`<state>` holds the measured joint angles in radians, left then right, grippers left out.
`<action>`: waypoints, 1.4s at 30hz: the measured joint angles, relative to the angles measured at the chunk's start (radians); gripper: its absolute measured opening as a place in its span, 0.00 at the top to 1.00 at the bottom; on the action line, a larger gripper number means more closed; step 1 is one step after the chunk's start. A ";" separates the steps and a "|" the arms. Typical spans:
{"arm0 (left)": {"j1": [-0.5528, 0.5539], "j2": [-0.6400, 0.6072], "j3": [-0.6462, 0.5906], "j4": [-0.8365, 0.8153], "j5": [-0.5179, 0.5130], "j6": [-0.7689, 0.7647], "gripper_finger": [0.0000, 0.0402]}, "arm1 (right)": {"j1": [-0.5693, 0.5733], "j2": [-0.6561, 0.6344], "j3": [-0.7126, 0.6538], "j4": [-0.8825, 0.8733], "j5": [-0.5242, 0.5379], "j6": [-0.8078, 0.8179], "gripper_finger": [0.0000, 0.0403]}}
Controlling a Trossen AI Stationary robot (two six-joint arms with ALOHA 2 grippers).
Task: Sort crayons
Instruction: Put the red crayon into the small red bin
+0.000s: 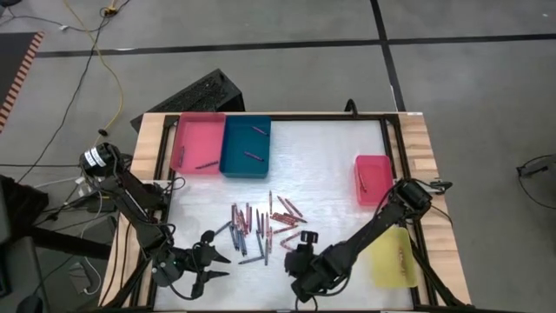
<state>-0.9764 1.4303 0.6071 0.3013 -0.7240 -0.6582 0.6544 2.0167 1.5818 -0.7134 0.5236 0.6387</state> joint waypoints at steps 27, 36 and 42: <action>-0.030 0.000 -0.001 -0.039 -0.180 -0.017 0.63 | 0.006 0.100 0.001 0.065 0.044 -0.087 0.59; -0.030 0.000 -0.001 -0.052 -0.178 -0.027 0.63 | 0.003 0.101 0.001 0.071 0.037 -0.064 0.59; -0.030 0.000 -0.001 -0.059 -0.174 -0.042 0.63 | 0.003 0.135 0.000 0.105 0.018 -0.062 0.59</action>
<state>-1.0069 1.4307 0.6060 0.2425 -0.8975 -0.7001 0.6575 2.1515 1.5818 -0.6089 0.5414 0.5764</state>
